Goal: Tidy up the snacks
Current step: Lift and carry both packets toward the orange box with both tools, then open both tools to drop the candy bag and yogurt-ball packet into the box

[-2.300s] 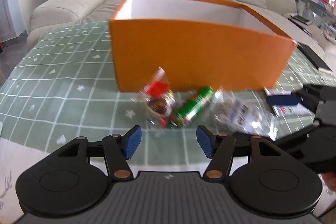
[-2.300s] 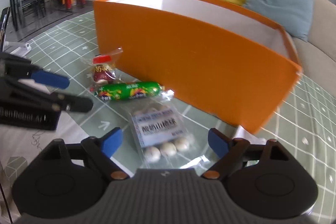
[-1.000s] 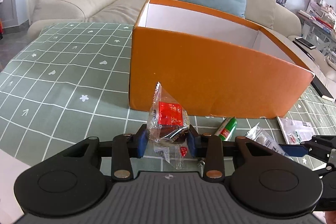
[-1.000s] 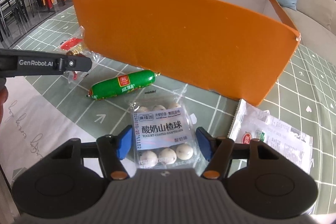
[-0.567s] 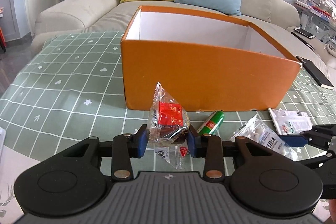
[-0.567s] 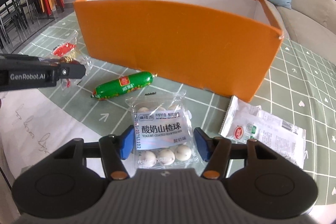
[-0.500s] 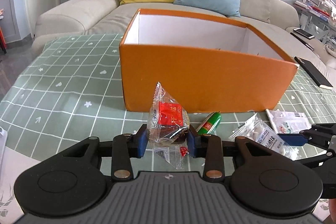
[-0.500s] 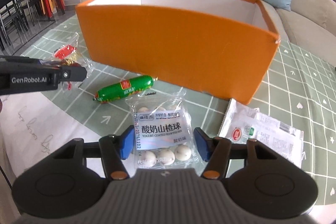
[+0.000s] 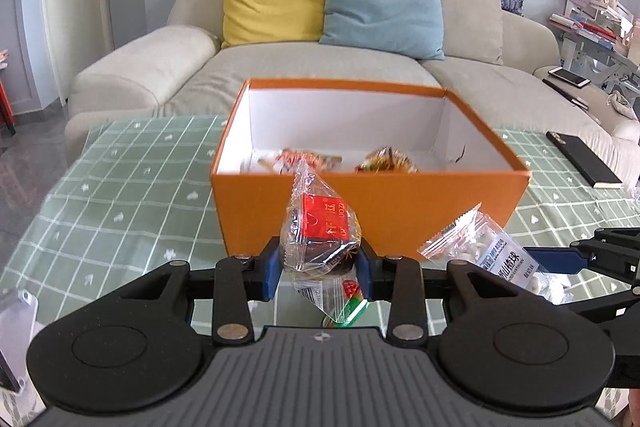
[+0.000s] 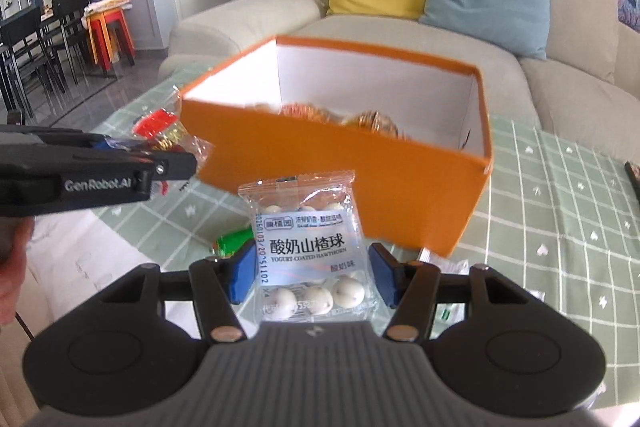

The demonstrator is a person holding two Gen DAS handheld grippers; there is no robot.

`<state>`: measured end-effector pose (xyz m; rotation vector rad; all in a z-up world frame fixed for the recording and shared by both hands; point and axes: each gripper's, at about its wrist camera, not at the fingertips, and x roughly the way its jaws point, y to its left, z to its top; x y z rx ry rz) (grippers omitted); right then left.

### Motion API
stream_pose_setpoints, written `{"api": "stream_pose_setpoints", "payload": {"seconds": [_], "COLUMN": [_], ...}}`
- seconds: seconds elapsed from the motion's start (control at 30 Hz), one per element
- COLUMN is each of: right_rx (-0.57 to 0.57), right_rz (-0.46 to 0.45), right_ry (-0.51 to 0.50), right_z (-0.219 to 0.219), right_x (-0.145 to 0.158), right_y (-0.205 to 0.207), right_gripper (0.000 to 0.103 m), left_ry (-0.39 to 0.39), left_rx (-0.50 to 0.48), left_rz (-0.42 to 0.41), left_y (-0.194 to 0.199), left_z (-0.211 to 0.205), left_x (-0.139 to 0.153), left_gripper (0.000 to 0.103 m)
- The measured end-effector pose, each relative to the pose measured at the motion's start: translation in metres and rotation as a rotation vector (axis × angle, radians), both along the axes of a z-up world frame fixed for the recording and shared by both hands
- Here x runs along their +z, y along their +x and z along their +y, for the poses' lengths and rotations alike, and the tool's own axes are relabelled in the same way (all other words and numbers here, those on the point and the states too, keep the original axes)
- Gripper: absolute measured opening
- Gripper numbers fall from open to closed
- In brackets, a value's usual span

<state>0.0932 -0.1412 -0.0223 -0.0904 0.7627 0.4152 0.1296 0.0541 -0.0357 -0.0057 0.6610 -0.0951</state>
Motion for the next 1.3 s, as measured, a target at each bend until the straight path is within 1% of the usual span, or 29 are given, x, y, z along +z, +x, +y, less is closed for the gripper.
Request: {"api": "stream_pose_setpoints", "payload": {"seconds": [0.37, 0.57, 0.7, 0.8, 0.9, 1.1, 1.23, 1.3], "right_rx": [-0.009, -0.023, -0.033, -0.039, -0.043, -0.051, -0.053, -0.059], "right_rz": [-0.11, -0.141, -0.127, -0.082, -0.033, 0.017, 0.018, 0.023], "right_ry": [-0.008, -0.007, -0.023, -0.035, -0.051, -0.159, -0.249, -0.279], "right_z": [-0.003, -0.004, -0.003, -0.001, 0.003, 0.014, 0.02, 0.021], "right_x": [0.046, 0.064, 0.069, 0.064, 0.056, 0.032, 0.016, 0.011], "right_y": [0.023, 0.059, 0.093, 0.123, 0.151, 0.187, 0.199, 0.205], "right_gripper": [0.057, 0.057, 0.057, 0.057, 0.057, 0.058, 0.058, 0.058], "left_ry": [0.011, 0.007, -0.011, -0.033, -0.035, -0.02, -0.009, -0.004], "left_rx": [-0.016, -0.01, -0.016, -0.03, -0.047, -0.05, -0.042, -0.037], "left_rz": [-0.087, -0.1, -0.064, -0.024, 0.016, 0.105, 0.158, 0.177], "left_y": [0.03, 0.059, 0.086, 0.107, 0.126, 0.157, 0.17, 0.175], "left_z": [-0.012, -0.009, -0.006, -0.005, -0.007, -0.014, -0.021, -0.024], "left_x": [0.039, 0.051, 0.047, 0.04, 0.03, 0.006, -0.008, -0.013], "left_gripper": [0.042, 0.042, 0.042, 0.042, 0.042, 0.042, 0.042, 0.042]}}
